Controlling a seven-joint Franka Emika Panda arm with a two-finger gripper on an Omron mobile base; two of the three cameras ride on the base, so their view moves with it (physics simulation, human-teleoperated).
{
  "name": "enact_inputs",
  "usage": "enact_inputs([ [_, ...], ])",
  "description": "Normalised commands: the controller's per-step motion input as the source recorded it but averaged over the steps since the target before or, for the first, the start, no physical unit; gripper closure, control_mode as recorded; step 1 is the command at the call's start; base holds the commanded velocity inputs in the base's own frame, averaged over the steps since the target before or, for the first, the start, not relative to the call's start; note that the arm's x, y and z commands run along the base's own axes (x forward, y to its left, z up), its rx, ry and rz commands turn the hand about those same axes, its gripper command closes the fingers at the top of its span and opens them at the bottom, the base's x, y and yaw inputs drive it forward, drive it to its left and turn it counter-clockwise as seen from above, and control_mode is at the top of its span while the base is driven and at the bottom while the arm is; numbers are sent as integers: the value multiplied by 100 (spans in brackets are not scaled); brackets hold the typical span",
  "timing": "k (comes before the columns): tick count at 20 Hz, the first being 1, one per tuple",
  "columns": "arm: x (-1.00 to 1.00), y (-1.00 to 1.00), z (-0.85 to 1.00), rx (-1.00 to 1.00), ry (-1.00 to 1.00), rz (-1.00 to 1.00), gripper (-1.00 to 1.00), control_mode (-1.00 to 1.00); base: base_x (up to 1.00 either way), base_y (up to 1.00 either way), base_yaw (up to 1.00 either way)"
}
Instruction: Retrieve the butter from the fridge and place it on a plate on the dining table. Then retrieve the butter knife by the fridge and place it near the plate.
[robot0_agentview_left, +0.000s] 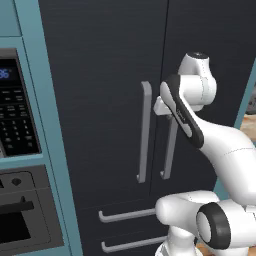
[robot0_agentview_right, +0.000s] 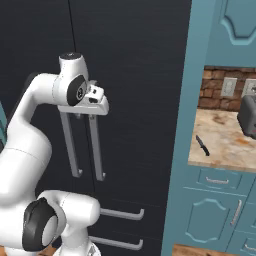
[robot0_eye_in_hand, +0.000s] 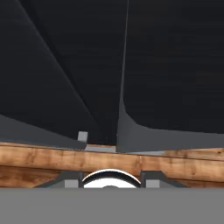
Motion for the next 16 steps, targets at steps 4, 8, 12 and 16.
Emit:
enact_inputs([
  [4,-28,-13,-27,0,3,-3,-100,-100,0,0,0],
  [8,-33,-8,-48,1,-1,-3,-100,-100,0,0,0],
  [12,-1,0,-1,0,1,0,-100,100,-15,0,0],
  [16,0,0,0,0,0,0,-100,100,-96,0,0],
])
